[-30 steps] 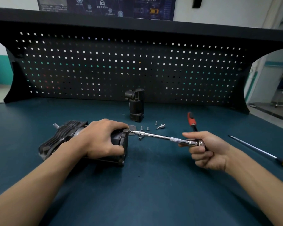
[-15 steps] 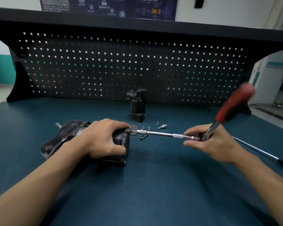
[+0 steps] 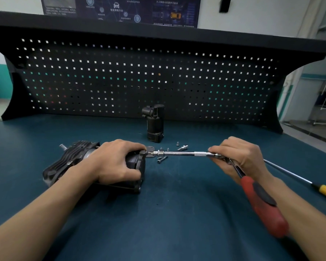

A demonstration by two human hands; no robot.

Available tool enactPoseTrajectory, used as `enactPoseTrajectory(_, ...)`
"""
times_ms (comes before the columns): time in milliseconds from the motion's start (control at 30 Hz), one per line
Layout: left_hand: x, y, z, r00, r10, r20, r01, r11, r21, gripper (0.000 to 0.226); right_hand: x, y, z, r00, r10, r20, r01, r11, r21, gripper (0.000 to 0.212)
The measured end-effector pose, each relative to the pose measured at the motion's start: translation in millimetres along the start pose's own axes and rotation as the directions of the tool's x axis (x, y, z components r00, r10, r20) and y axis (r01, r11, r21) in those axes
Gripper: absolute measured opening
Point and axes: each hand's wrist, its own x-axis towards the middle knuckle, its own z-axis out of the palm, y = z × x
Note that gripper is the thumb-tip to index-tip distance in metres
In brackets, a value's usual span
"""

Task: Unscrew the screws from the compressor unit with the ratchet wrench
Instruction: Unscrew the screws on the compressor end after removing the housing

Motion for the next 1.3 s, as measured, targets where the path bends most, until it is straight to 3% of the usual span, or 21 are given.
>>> enactPoseTrajectory(100, 0, 1, 1, 1.0, 0.004, 0.004, -0.004, 1.0, -0.006, 0.051, -2, -5, -1, 0.955, 0.235, 0.18, -0.265, 0.95, 0.168, 0.011)
enactPoseTrajectory(200, 1, 1, 0, 1.0, 0.002, 0.003, -0.002, 1.0, -0.003, 0.05, -1, -10, -5, 0.78, 0.393, 0.487, -0.573, 0.761, 0.303, 0.005)
enactPoseTrajectory(333, 1, 0, -1, 1.0, -0.006, -0.001, 0.006, 1.0, 0.001, 0.048, 5, -14, -7, 0.622, 0.436, 0.651, -0.761, 0.531, 0.372, 0.053)
enactPoseTrajectory(433, 0, 0, 0, 1.0, -0.014, 0.002, 0.014, 1.0, 0.002, 0.049, 9, -18, -8, 0.392, 0.506, 0.769, -0.919, 0.248, 0.305, 0.073)
enactPoseTrajectory(500, 0, 0, 1, 1.0, -0.018, 0.002, 0.018, 1.0, 0.002, 0.05, 12, -19, -7, 0.22, 0.486, 0.846, -0.973, 0.045, 0.227, 0.077)
enactPoseTrajectory(567, 0, 0, 1, 1.0, -0.021, 0.002, 0.021, 1.0, 0.0, 0.051, 14, -19, -6, 0.093, 0.391, 0.916, -0.973, -0.16, 0.167, 0.073)
enactPoseTrajectory(633, 0, 1, 0, 1.0, -0.021, 0.007, 0.021, 1.0, 0.001, 0.052, 14, -18, -6, 0.017, 0.294, 0.956, -0.942, -0.315, 0.114, 0.064)
enactPoseTrajectory(733, 0, 1, 0, 1.0, -0.025, 0.011, 0.025, 1.0, -0.005, 0.053, 13, -17, -6, -0.016, 0.229, 0.973, -0.897, -0.433, 0.087, 0.048)
enactPoseTrajectory(833, 0, 2, 0, 1.0, -0.021, 0.013, 0.022, 1.0, -0.009, 0.051, 10, -16, -4, 0.011, 0.261, 0.965, -0.911, -0.394, 0.117, 0.038)
enactPoseTrajectory(967, -1, 2, -1, 1.0, -0.022, 0.014, 0.022, 1.0, -0.016, 0.05, 6, -16, -2, 0.172, 0.369, 0.914, -0.943, -0.207, 0.261, 0.03)
enactPoseTrajectory(1133, -2, 3, -2, 1.0, -0.018, 0.012, 0.018, 1.0, -0.018, 0.048, 2, -13, -3, 0.534, 0.483, 0.694, -0.845, 0.317, 0.43, 0.032)
enactPoseTrajectory(1233, -2, 3, -2, 1.0, -0.02, 0.01, 0.02, 1.0, -0.014, 0.047, 4, -11, -5, 0.68, 0.453, 0.576, -0.722, 0.55, 0.42, 0.005)
enactPoseTrajectory(1300, -2, 2, -2, 1.0, -0.023, 0.009, 0.023, 1.0, -0.01, 0.05, 5, -11, -6, 0.762, 0.421, 0.492, -0.609, 0.723, 0.325, 0.013)
